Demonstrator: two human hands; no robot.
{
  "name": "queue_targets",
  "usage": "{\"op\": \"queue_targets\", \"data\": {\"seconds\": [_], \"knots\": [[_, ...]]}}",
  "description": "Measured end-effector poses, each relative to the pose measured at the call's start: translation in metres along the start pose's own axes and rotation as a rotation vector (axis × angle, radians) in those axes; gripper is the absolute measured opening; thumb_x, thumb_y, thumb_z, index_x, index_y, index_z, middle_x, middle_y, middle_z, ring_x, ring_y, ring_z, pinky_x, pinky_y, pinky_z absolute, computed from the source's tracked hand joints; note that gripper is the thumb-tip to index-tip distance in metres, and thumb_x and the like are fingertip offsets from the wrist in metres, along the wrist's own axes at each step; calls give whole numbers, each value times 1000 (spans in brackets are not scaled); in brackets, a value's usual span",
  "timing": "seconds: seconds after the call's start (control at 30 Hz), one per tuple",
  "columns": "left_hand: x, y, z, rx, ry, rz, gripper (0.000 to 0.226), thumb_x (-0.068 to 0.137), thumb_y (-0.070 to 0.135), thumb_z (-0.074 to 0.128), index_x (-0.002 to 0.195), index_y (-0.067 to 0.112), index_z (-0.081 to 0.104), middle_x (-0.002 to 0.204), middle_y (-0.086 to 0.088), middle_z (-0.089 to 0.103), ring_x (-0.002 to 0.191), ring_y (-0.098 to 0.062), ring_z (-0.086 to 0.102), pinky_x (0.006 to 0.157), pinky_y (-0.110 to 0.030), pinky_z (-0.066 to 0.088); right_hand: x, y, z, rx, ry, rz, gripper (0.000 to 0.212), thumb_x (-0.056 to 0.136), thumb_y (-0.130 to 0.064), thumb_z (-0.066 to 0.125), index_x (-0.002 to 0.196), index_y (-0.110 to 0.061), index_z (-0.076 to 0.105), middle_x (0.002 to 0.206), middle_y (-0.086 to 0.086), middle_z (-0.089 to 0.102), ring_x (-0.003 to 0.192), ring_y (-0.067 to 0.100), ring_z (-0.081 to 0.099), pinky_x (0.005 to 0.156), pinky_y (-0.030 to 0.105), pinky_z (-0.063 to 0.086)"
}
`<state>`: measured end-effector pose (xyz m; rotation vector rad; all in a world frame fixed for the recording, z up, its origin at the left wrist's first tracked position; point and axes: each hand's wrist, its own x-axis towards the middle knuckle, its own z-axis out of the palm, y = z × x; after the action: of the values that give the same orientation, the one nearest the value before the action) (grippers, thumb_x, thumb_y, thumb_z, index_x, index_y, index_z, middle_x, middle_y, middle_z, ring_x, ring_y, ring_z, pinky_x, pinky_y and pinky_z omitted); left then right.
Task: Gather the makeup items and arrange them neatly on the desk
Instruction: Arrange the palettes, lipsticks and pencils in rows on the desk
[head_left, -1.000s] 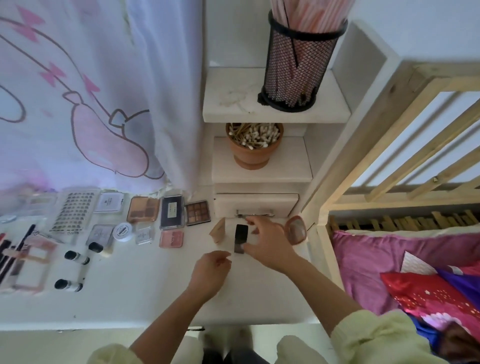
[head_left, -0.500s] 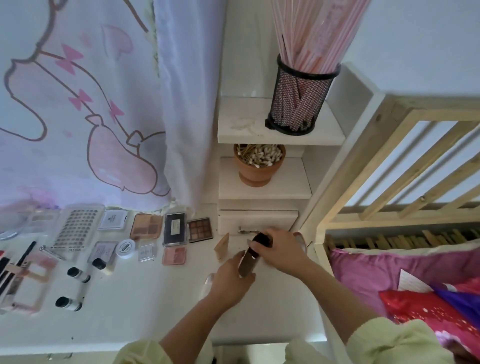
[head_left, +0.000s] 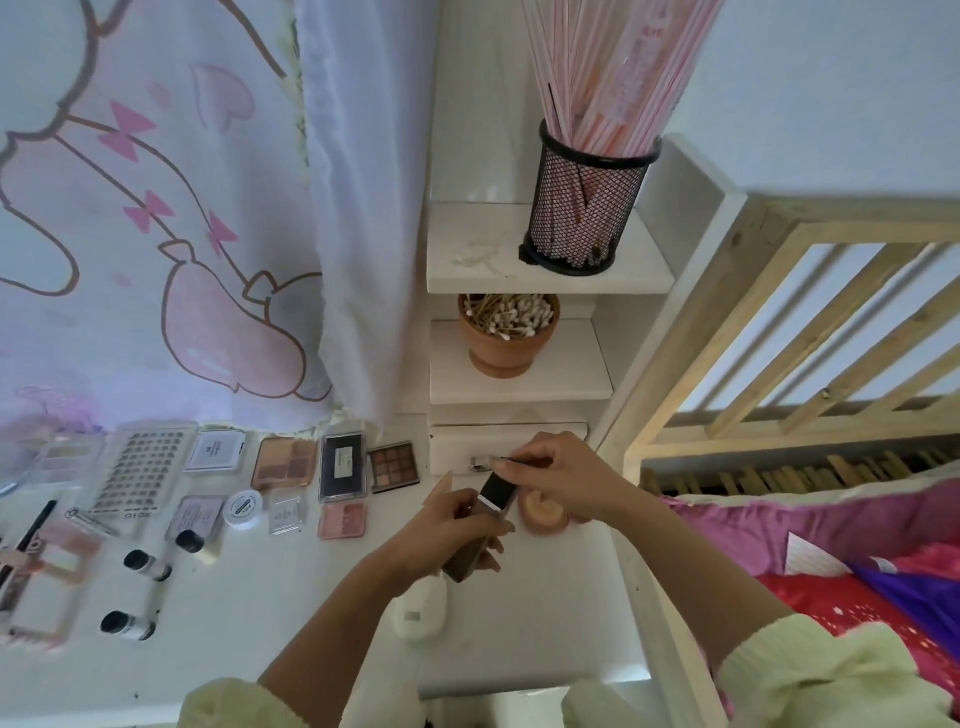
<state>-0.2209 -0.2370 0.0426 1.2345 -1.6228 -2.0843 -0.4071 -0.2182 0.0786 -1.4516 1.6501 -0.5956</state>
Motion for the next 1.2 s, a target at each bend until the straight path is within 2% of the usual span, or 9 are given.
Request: {"op": "queue_targets", "data": {"seconds": [0.07,0.13,0.23,0.3,0.37,0.6,0.77,1.07,1.2], "knots": [[-2,-1,-4,-45,-49,-6,40,83,32,68,111,5,57,91,-15,67,74,-24,67,73,-29,56,-1,2,1,49,-1,29,34,86,-48,65,100,-20,76,96,-1,67,93,14,62,88,29,49],[-3,-1,-6,-67,-70,17,49,82,41,64,112,4,56,91,-14,68,72,-25,66,71,-30,55,-2,3,2,109,10,71,31,86,-48,63,98,-22,76,97,-5,67,92,12,62,88,28,49],[-6,-1,-5,-74,-51,56,48,89,43,60,113,2,57,91,-13,70,69,-23,63,65,-27,53,-3,1,1,202,5,130,32,88,-50,61,91,-22,77,79,-5,67,73,11,58,75,24,45],[-7,0,-3,-63,-32,71,43,91,39,55,111,2,57,89,-12,69,65,-21,61,59,-23,50,-4,1,1,221,-1,146,32,89,-49,60,89,-21,77,71,-6,67,69,12,57,72,24,44],[-8,0,-1,-60,-31,87,39,95,35,51,112,1,55,88,-12,69,64,-21,60,58,-23,50,-7,-2,1,250,-12,135,31,92,-42,59,91,-16,76,66,-12,68,63,4,58,66,18,45],[-7,1,6,-43,14,114,32,96,48,47,89,17,52,70,-6,56,51,-17,46,50,-27,32,-11,-9,2,327,48,111,35,94,-35,60,91,-3,75,54,-12,64,48,1,53,52,13,42],[-5,0,3,-31,29,113,35,94,53,48,90,19,53,67,-6,52,49,-18,42,51,-29,31,-10,-8,4,354,53,119,37,95,-31,60,93,3,74,51,-12,61,45,0,51,49,13,39],[-3,0,3,-32,34,77,39,91,57,50,95,19,57,67,-6,50,49,-16,40,49,-26,35,-5,2,6,421,64,116,30,93,-29,63,88,-2,76,56,-7,64,48,5,52,54,19,39],[-3,1,10,-48,70,91,37,92,57,50,90,20,54,66,-7,49,47,-16,41,45,-23,34,-2,2,2,459,57,76,30,91,-28,64,89,-1,76,71,6,72,56,10,54,57,21,43]]}}
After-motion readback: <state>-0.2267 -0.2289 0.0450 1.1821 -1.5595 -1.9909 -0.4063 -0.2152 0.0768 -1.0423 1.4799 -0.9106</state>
